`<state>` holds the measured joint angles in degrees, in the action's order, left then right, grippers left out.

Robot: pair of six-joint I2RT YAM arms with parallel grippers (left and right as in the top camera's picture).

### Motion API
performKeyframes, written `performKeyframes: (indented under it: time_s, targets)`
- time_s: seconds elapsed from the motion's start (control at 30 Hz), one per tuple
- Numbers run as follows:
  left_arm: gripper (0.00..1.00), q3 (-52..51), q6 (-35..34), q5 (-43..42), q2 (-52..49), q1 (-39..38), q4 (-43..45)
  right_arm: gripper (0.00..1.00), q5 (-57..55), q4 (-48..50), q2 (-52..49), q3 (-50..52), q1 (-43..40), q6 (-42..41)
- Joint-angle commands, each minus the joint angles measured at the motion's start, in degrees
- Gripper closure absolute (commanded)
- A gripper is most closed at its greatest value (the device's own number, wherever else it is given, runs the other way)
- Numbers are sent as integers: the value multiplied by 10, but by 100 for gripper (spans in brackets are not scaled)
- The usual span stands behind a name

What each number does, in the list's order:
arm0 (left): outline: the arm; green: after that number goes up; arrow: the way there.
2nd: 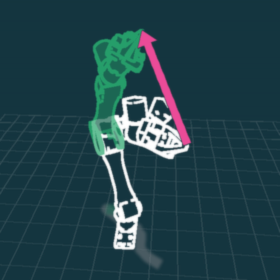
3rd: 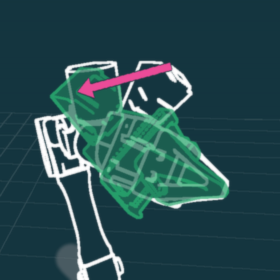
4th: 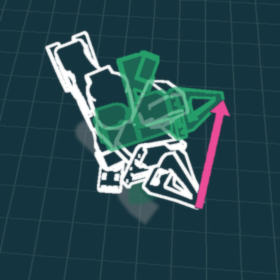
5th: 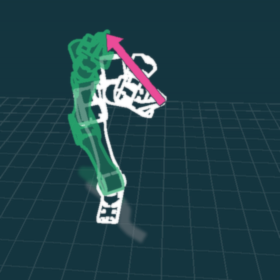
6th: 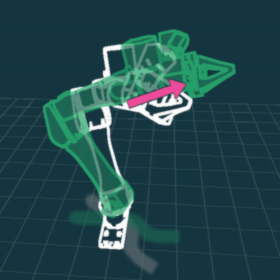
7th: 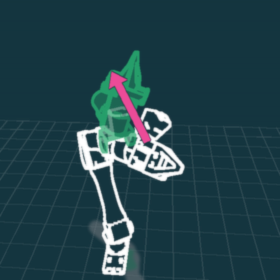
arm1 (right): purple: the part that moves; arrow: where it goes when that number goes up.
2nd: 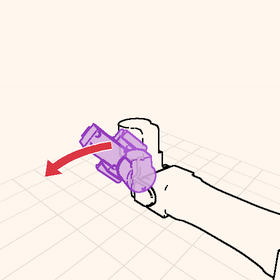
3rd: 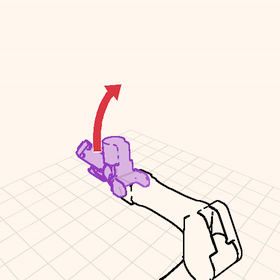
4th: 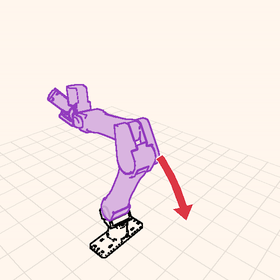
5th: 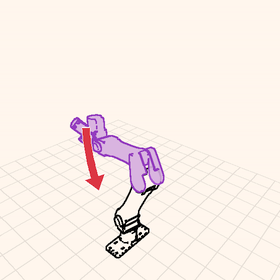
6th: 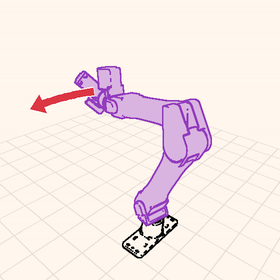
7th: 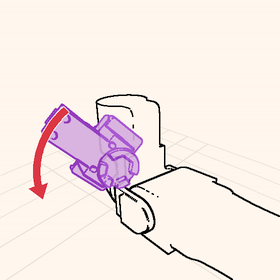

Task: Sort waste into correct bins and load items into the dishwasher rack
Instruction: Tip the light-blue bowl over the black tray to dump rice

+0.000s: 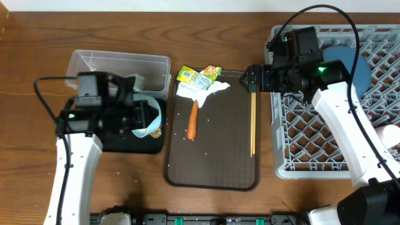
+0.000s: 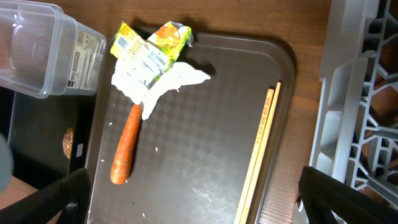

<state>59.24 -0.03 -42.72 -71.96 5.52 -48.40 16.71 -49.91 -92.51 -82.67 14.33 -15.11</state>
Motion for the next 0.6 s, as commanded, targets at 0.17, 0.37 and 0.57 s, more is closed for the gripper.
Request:
performKeyframes:
  time_s: [0.17, 0.37, 0.57]
  targets:
    - [94, -121, 56, -301, -10, 118, 156, 1, -2, -1, -1, -2, 3, -7]
    - [94, -175, 92, -393, -10, 195, 220, 1, -2, -3, -1, -2, 3, -7]
    - [94, -203, 123, -407, -10, 217, 220, 1, -2, -2, -1, -2, 3, -7]
